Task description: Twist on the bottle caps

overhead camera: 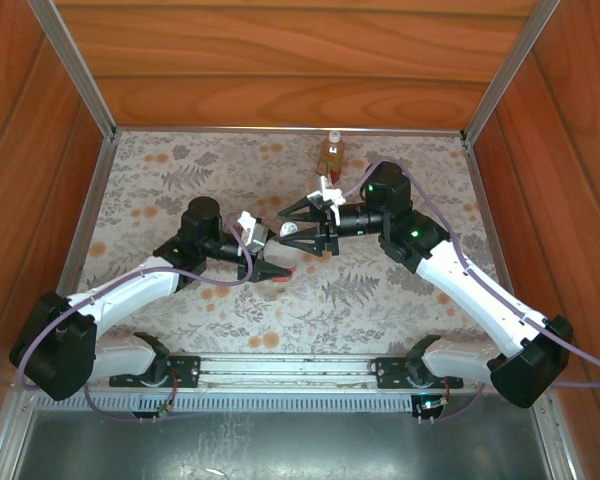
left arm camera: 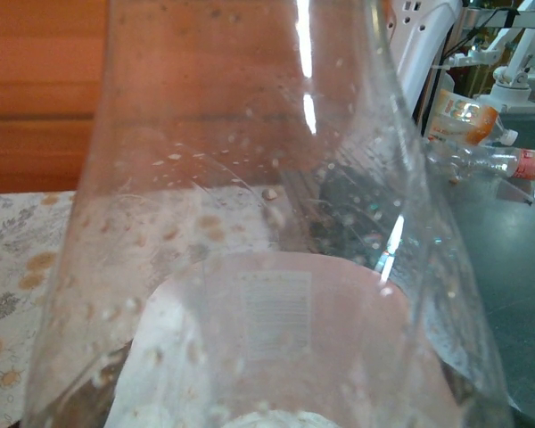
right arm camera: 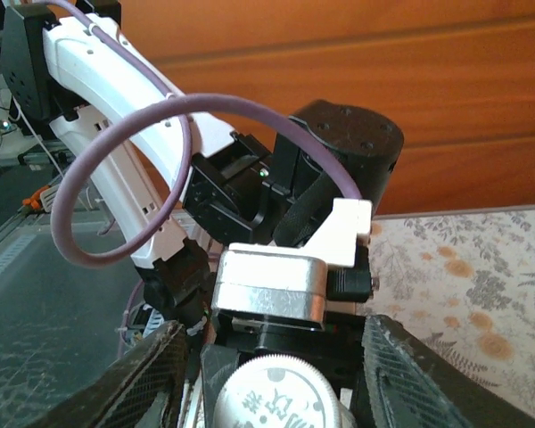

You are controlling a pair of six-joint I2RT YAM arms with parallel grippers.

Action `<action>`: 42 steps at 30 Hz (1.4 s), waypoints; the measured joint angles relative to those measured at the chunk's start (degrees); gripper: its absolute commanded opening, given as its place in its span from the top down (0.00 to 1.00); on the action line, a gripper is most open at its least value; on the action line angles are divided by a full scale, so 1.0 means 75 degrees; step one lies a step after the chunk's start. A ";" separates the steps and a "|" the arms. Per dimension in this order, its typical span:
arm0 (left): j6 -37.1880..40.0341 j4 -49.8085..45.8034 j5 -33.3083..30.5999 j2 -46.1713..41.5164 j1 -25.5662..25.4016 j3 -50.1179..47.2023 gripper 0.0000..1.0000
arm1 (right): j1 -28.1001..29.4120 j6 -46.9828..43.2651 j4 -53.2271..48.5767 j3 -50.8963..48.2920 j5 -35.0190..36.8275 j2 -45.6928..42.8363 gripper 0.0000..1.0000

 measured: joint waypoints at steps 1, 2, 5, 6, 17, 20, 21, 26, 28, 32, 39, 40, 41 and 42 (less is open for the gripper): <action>0.0006 0.0000 0.0000 0.0000 0.0000 0.0000 0.45 | 0.0000 0.0023 0.0032 -0.0009 -0.0003 0.0000 0.60; 0.0009 0.0003 0.0003 0.0000 0.0000 0.0000 0.45 | 0.0000 0.0047 0.0047 -0.0009 0.0000 0.0000 0.67; -0.0006 -0.0006 0.0023 0.0000 0.0000 0.0000 0.45 | 0.0000 0.0114 0.0050 -0.0012 -0.0026 0.0003 0.83; 0.0003 -0.0003 0.0017 0.0000 0.0000 0.0000 0.45 | 0.0000 0.0111 0.0041 -0.0012 -0.0020 0.0009 0.85; 0.0323 -0.0035 -0.2285 -0.0154 0.0009 0.0000 0.45 | 0.0006 0.0752 0.0458 -0.0137 0.2078 0.0026 1.00; 0.0463 -0.0096 -0.3809 -0.0119 -0.0166 0.0000 0.45 | 0.0085 0.1562 0.0740 -0.0286 0.3416 0.0143 1.00; 0.0522 -0.0111 -0.4447 -0.0067 -0.0286 0.0000 0.45 | 0.0137 0.1958 0.0752 -0.0303 0.3923 0.0201 1.00; 0.0612 -0.0070 -0.6883 0.0455 -0.0883 0.0082 0.45 | 0.0370 0.3459 0.0833 -0.0449 0.6012 0.0568 1.00; 0.0650 -0.0067 -0.7507 0.0714 -0.1011 0.0108 0.45 | 0.0431 0.4028 0.0822 -0.0446 0.6691 0.0845 0.99; 0.0755 -0.0143 -0.8084 0.1008 -0.1125 0.0108 0.45 | 0.0516 0.4692 0.0664 -0.0431 0.7399 0.1177 0.96; 0.0991 0.0047 -0.7787 0.0901 -0.1169 0.0105 0.44 | 0.0536 0.4229 0.0766 -0.0583 0.7428 0.0787 0.43; 0.1020 0.0117 -0.7563 0.0831 -0.1174 0.0087 0.44 | 0.0481 0.4065 0.0839 -0.0667 0.7364 0.0621 0.37; 0.1029 0.0175 -0.7338 0.0766 -0.1172 0.0070 0.44 | 0.0414 0.3896 0.0877 -0.0737 0.7277 0.0455 0.33; 0.1032 0.0221 -0.7085 0.0699 -0.1166 0.0047 0.44 | 0.0347 0.3754 0.0927 -0.0816 0.7184 0.0242 0.30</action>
